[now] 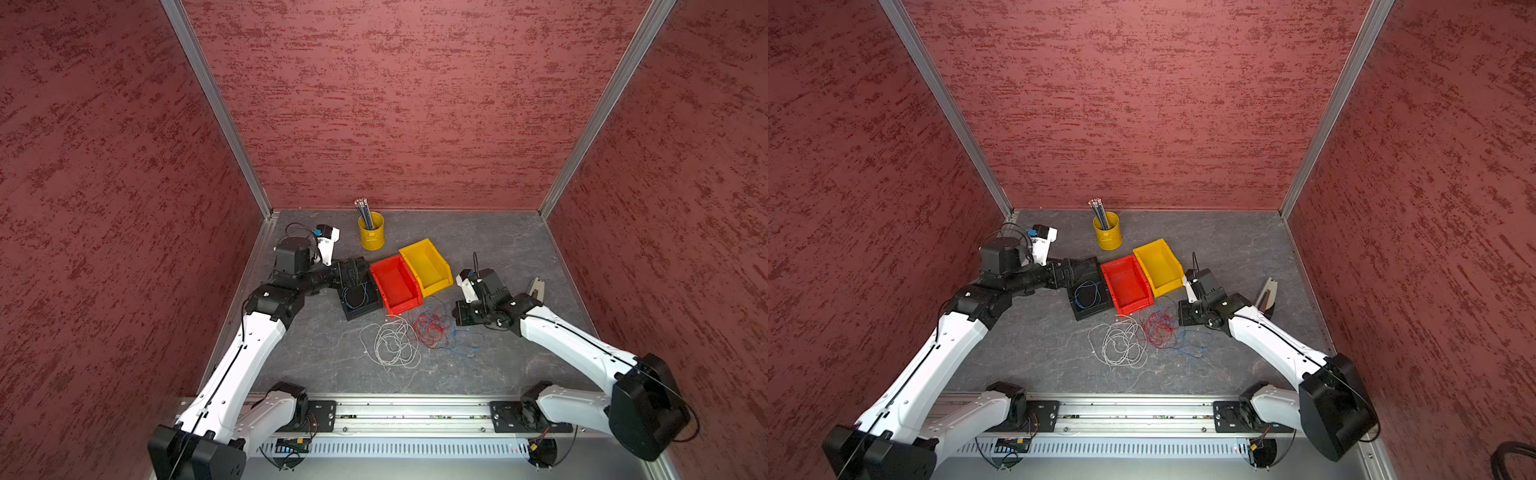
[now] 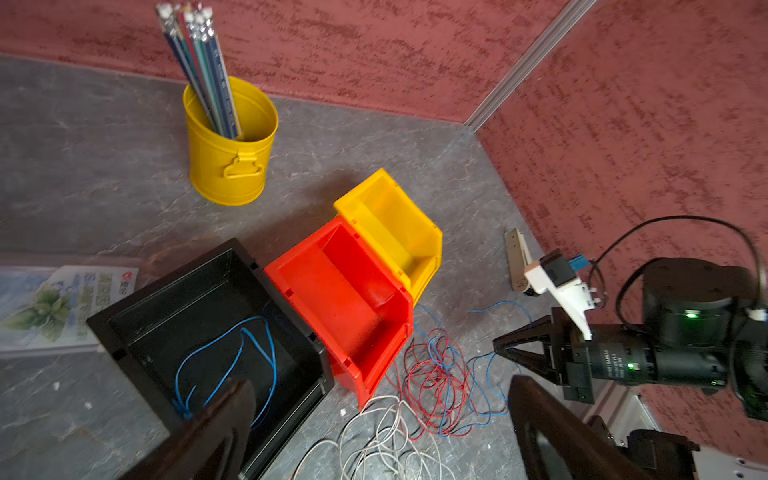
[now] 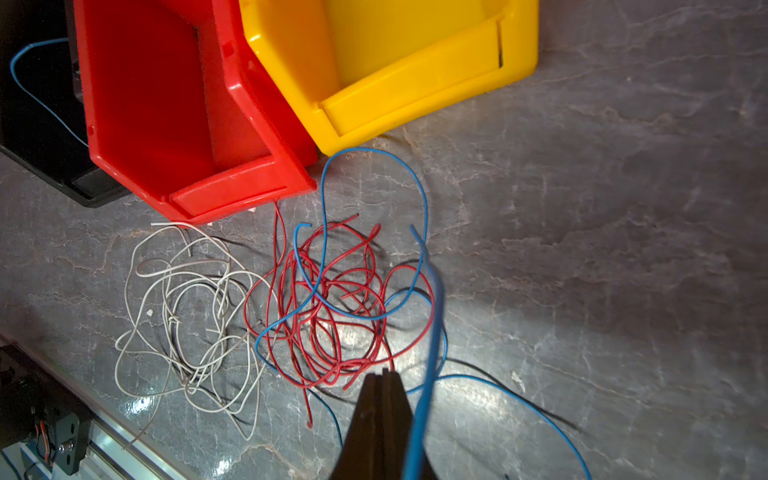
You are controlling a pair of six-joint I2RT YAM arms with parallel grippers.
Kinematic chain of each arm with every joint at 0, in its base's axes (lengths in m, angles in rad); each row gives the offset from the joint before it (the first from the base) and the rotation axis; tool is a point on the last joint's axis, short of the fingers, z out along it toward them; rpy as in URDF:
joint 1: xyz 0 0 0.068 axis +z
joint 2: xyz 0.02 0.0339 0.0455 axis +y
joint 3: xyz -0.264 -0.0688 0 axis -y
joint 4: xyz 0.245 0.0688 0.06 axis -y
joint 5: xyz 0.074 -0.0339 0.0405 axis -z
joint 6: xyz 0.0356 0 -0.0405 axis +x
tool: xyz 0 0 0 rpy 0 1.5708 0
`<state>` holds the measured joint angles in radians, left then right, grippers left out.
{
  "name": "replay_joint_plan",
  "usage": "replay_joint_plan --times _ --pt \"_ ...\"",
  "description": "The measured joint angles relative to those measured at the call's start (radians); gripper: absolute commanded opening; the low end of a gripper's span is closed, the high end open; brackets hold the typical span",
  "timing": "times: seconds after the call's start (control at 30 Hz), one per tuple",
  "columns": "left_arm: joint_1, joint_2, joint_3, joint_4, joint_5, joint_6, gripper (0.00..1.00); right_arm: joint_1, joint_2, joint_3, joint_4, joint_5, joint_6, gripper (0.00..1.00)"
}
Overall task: Untangle and sort cables by color
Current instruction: Place the cable in the bin, then untie the cable.
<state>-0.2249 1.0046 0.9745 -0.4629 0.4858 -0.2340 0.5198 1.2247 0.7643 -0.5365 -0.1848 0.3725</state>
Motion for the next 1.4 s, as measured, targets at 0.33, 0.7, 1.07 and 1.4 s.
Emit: replay_joint_plan --times 0.33,0.7,1.07,1.4 --pt "-0.001 -0.009 -0.067 0.192 0.200 -0.083 1.00 -0.001 -0.050 0.050 -0.045 0.007 -0.006 0.00" --pt "-0.072 0.016 -0.079 0.271 0.296 -0.091 1.00 -0.006 -0.162 0.132 -0.101 0.042 -0.014 0.00" --pt "-0.202 0.090 -0.073 0.315 0.320 -0.029 1.00 -0.006 -0.310 0.296 -0.177 0.171 -0.025 0.00" --pt "-0.311 0.106 -0.043 0.383 0.266 0.027 1.00 -0.007 -0.344 0.424 -0.224 0.188 -0.024 0.00"
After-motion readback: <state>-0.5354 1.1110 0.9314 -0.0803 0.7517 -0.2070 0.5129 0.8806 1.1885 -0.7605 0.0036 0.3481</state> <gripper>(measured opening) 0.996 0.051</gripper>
